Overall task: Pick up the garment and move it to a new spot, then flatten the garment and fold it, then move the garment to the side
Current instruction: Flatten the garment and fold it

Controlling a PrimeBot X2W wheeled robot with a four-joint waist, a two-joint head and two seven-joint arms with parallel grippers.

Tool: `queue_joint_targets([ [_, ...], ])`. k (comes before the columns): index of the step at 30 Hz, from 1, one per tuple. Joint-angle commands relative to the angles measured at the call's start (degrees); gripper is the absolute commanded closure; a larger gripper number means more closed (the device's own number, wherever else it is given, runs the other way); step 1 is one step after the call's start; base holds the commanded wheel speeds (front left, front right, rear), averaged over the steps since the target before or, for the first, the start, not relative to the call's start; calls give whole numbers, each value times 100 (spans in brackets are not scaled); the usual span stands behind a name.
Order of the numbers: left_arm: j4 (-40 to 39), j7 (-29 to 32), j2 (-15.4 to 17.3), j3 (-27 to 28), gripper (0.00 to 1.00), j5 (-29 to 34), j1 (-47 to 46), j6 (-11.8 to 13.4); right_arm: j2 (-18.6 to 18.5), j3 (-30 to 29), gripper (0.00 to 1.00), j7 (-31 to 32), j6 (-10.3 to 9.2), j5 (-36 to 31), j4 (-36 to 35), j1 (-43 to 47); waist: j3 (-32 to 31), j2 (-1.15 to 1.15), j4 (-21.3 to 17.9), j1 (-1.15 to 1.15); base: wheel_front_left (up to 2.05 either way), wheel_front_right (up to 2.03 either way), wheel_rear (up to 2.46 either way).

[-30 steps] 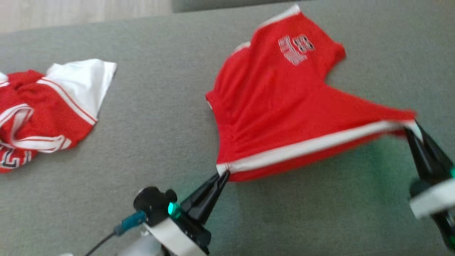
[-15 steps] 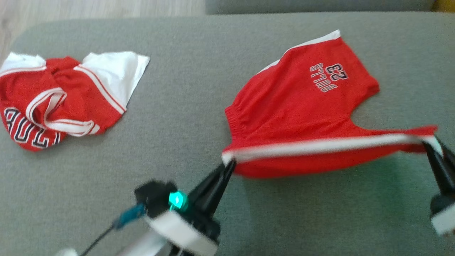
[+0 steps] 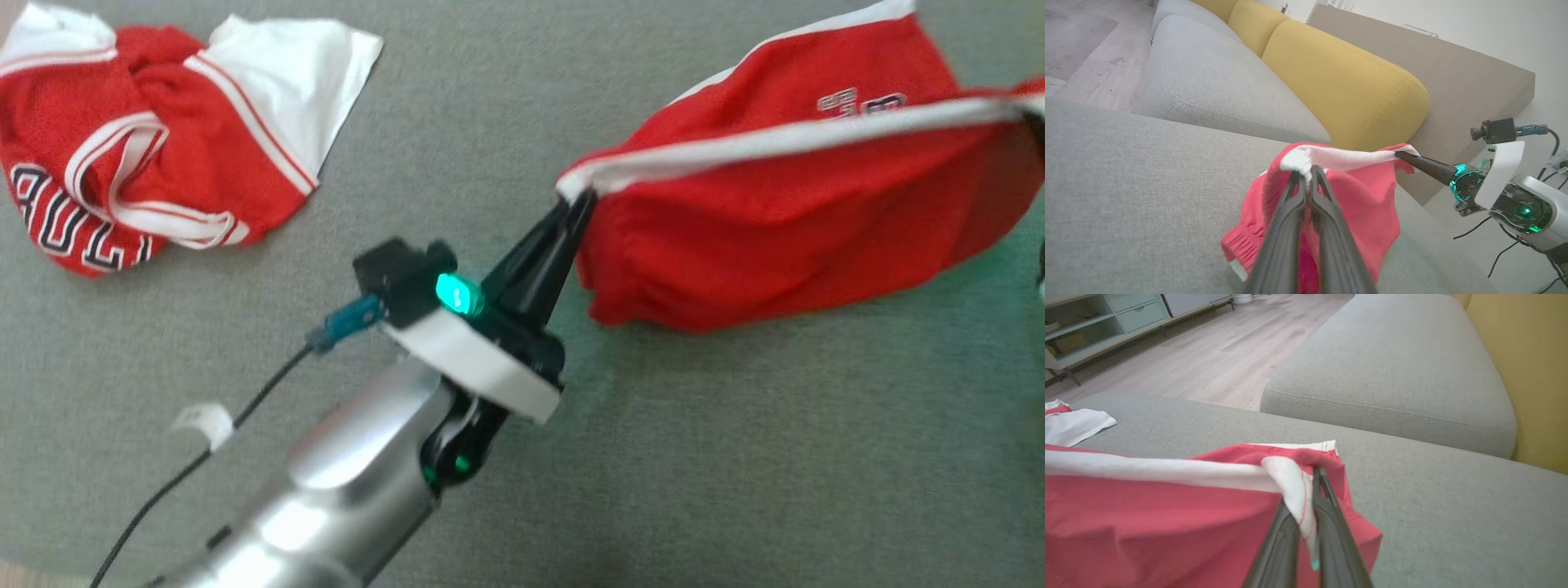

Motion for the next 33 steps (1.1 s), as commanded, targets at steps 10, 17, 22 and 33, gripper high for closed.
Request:
queue_joint_targets([
  [10, 492, -29, -122, 262, 100, -150, -837, 9, -195, 1121, 100, -170, -4, 206, 957, -1573, 491, 0, 190, -2, 0, 0, 0],
  [17, 754, -29, -176, 606, 0, 100, -752, 9, -49, 1517, 0, -828, -4, 194, 1583, -2056, 472, 0, 129, -2, 0, 0, 0],
  [22, 630, -29, -212, 954, 0, 594, -367, 9, 63, 1634, 0, -1224, -4, 488, 1766, -1769, 252, 0, 98, -2, 0, 0, 0],
  [33, -628, -29, -497, 2639, 0, 3117, 1306, 258, 444, 879, 0, -1451, -4, 635, 2285, -1038, 16, 0, 166, -2, 0, 0, 0],
])
